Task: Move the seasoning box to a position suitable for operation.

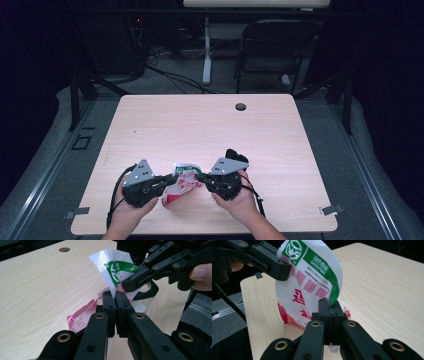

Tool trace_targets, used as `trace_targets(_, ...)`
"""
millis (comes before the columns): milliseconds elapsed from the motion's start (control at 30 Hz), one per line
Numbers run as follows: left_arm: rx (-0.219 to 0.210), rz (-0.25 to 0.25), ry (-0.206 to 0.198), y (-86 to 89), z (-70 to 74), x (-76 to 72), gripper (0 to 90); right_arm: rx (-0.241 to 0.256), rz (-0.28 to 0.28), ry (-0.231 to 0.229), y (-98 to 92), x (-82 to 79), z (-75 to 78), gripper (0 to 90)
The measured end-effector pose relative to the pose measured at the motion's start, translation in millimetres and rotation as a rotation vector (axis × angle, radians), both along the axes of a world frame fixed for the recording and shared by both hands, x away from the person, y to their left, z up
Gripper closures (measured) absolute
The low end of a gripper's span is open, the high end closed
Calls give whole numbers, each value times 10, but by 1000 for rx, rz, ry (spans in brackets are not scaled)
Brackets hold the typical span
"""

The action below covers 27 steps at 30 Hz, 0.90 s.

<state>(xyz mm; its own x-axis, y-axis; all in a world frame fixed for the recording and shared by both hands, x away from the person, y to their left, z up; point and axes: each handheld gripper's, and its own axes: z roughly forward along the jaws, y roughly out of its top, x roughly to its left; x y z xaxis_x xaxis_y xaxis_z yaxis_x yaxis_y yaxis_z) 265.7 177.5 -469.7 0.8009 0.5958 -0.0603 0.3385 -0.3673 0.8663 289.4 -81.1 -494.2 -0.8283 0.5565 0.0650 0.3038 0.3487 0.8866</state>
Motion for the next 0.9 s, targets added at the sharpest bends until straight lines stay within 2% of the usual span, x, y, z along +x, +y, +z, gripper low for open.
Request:
trace_targets(233, 3, 5, -12, 36, 32, 4, 864, 14, -17, -30, 2, -40, 74, 900)
trace_targets(367, -26, 7, -15, 43, 12, 23, 745, 16, -17, -28, 4, -44, 74, 900)
trace_targets(433, -21, 7, -26, 29, -9, 27, 686, 13, -18, -30, -3, -42, 77, 900)
trace_targets(567, 16, -30, -1, -44, -111, 55, 568, 26, -18, -26, -17, -37, 77, 900)
trace_targets(733, 28, -34, 37, -89, -278, 111, 519, 47, -14, -19, -45, -20, 71, 900)
trace_targets(900, 34, -26, 53, -112, -447, 157, 487, 63, -14, -9, -59, -3, 71, 900)
